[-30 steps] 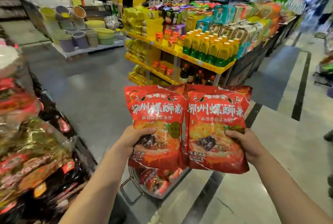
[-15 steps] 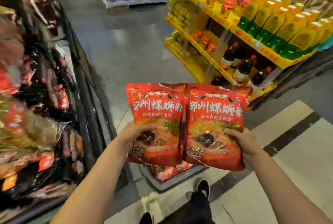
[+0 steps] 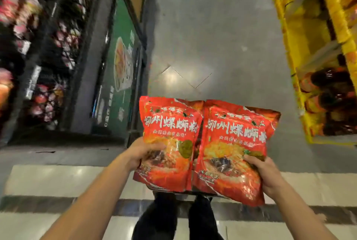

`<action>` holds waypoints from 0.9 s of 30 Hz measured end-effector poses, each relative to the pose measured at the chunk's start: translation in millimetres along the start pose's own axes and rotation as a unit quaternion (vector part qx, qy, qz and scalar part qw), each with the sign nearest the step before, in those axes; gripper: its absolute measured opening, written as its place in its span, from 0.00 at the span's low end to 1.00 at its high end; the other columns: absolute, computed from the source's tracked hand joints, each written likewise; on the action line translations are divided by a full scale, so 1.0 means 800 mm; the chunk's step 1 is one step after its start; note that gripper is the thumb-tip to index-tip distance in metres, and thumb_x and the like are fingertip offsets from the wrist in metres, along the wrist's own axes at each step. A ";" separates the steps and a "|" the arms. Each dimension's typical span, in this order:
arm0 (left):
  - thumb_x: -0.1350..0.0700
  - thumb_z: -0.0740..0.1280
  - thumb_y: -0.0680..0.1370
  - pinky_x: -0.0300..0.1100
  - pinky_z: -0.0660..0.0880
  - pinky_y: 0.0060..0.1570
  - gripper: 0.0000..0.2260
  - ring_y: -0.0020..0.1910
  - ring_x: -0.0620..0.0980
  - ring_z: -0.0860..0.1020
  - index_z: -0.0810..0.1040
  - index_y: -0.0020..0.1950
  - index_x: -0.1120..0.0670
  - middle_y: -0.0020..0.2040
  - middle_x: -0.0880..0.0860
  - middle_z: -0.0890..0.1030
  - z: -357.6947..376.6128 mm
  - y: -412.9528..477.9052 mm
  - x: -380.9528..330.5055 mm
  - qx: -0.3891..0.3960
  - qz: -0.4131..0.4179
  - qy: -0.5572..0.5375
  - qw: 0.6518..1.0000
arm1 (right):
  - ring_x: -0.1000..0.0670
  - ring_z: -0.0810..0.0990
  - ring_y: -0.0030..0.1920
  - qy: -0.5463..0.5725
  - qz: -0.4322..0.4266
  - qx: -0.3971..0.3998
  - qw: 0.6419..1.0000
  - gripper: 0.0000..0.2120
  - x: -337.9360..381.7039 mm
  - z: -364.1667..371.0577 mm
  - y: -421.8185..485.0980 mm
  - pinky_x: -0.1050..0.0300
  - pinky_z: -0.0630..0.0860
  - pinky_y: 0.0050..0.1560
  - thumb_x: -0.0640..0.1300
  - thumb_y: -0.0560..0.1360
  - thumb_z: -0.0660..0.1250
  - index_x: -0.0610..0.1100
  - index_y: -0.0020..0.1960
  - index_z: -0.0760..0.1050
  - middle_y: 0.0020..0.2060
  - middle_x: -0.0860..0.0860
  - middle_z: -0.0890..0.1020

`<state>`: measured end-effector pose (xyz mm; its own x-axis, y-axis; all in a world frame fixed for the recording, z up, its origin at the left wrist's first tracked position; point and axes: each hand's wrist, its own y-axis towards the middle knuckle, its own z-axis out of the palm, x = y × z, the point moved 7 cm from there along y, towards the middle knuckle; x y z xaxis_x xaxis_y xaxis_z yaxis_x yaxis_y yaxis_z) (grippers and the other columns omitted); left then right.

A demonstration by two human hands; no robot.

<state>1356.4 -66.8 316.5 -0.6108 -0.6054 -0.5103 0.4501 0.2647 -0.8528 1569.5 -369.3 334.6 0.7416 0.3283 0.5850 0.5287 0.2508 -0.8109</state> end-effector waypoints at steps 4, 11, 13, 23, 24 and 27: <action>0.58 0.85 0.57 0.53 0.81 0.52 0.32 0.51 0.60 0.85 0.80 0.59 0.59 0.53 0.60 0.86 0.002 0.101 0.067 -0.033 -0.022 -0.015 0.999 | 0.40 0.84 0.44 -0.005 0.032 -0.004 0.999 0.24 -0.059 -0.004 0.101 0.47 0.82 0.44 0.41 0.57 0.79 0.43 0.52 0.77 0.43 0.42 0.85; 0.62 0.83 0.61 0.44 0.79 0.48 0.22 0.45 0.53 0.85 0.83 0.53 0.58 0.47 0.56 0.87 0.003 0.252 0.161 -0.048 -0.031 0.033 0.998 | 0.37 0.84 0.47 -0.083 0.065 -0.027 0.994 0.12 -0.170 -0.026 0.255 0.42 0.80 0.52 0.35 0.70 0.74 0.40 0.53 0.79 0.48 0.38 0.85; 0.62 0.81 0.62 0.43 0.80 0.44 0.21 0.43 0.51 0.85 0.83 0.53 0.58 0.45 0.55 0.87 0.005 0.281 0.186 -0.051 -0.044 0.029 0.997 | 0.38 0.85 0.47 -0.111 0.076 -0.021 0.991 0.14 -0.196 -0.025 0.285 0.42 0.80 0.54 0.36 0.69 0.75 0.41 0.54 0.80 0.46 0.40 0.86; 0.68 0.75 0.70 0.48 0.81 0.43 0.10 0.41 0.55 0.84 0.82 0.49 0.58 0.42 0.57 0.86 -0.018 0.401 0.264 -0.079 -0.145 0.045 0.985 | 0.44 0.82 0.40 -0.195 0.093 -0.064 0.974 0.08 -0.273 0.004 0.414 0.53 0.78 0.41 0.34 0.71 0.71 0.44 0.47 0.78 0.41 0.44 0.83; 0.69 0.73 0.71 0.46 0.81 0.39 0.09 0.38 0.54 0.83 0.81 0.48 0.59 0.39 0.56 0.86 -0.021 0.411 0.270 -0.093 -0.154 0.046 0.983 | 0.45 0.82 0.41 -0.223 0.079 -0.085 0.968 0.09 -0.276 0.003 0.426 0.52 0.78 0.43 0.37 0.69 0.72 0.46 0.46 0.77 0.42 0.45 0.83; 0.64 0.73 0.72 0.39 0.76 0.25 0.08 0.31 0.51 0.81 0.79 0.50 0.60 0.36 0.56 0.82 -0.039 0.441 0.286 -0.201 -0.137 0.058 0.968 | 0.39 0.81 0.51 -0.379 0.041 -0.151 0.912 0.22 -0.282 -0.005 0.443 0.46 0.78 0.54 0.46 0.65 0.76 0.45 0.54 0.70 0.50 0.43 0.82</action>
<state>1355.3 -88.6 -104.1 -0.7513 -0.6117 -0.2479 -0.0146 0.3909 -0.9203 1591.5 -357.8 -84.9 0.3461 0.8986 0.2696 0.6583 -0.0279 -0.7522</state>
